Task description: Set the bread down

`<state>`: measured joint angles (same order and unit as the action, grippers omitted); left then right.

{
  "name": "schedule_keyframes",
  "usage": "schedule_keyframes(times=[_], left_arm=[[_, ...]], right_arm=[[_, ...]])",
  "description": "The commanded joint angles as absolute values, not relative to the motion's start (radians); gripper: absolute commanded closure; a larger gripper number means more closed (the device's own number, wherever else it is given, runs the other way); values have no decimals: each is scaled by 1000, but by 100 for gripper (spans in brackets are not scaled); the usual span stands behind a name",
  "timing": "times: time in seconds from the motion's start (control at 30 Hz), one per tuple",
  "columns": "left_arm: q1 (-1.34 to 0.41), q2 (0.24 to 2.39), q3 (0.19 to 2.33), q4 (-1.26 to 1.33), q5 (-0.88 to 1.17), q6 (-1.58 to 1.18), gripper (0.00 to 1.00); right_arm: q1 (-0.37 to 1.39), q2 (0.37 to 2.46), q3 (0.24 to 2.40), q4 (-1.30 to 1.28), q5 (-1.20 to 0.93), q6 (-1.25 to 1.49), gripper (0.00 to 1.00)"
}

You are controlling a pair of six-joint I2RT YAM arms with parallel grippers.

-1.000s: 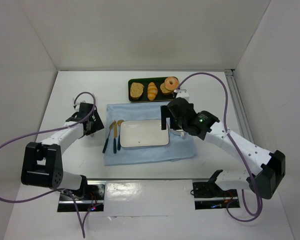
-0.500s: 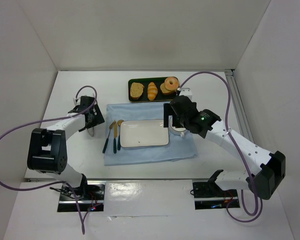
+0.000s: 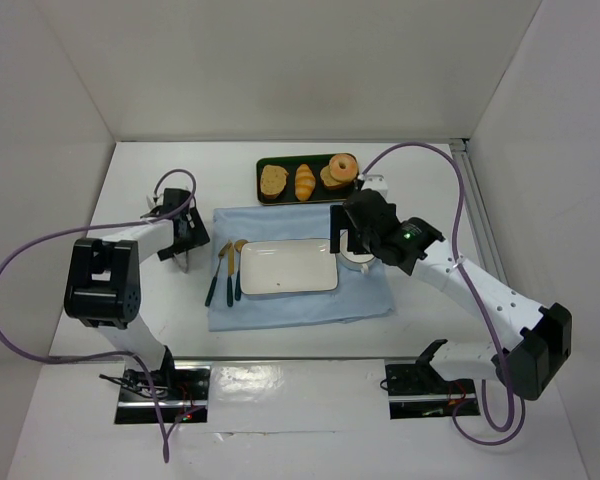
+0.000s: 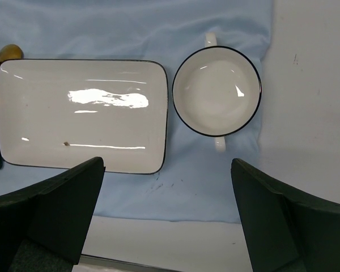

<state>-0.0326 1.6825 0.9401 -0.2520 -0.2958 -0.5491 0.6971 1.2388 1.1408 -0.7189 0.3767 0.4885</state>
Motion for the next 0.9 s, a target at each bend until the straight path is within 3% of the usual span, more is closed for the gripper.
schedule_keyframes(times=[0.0,0.6,0.87], left_arm=[[-23,1719,991,-227,-288,-532,1],[35,1861,1104,-249,-241,-523,6],[44,1881,1123,-267,-190,-512,18]], right_arm=[[692,1210,1140,-698,380,486,0],[683,1192,1131,-716,380,505,0],[683,1192,1140,-716,380,514,0]])
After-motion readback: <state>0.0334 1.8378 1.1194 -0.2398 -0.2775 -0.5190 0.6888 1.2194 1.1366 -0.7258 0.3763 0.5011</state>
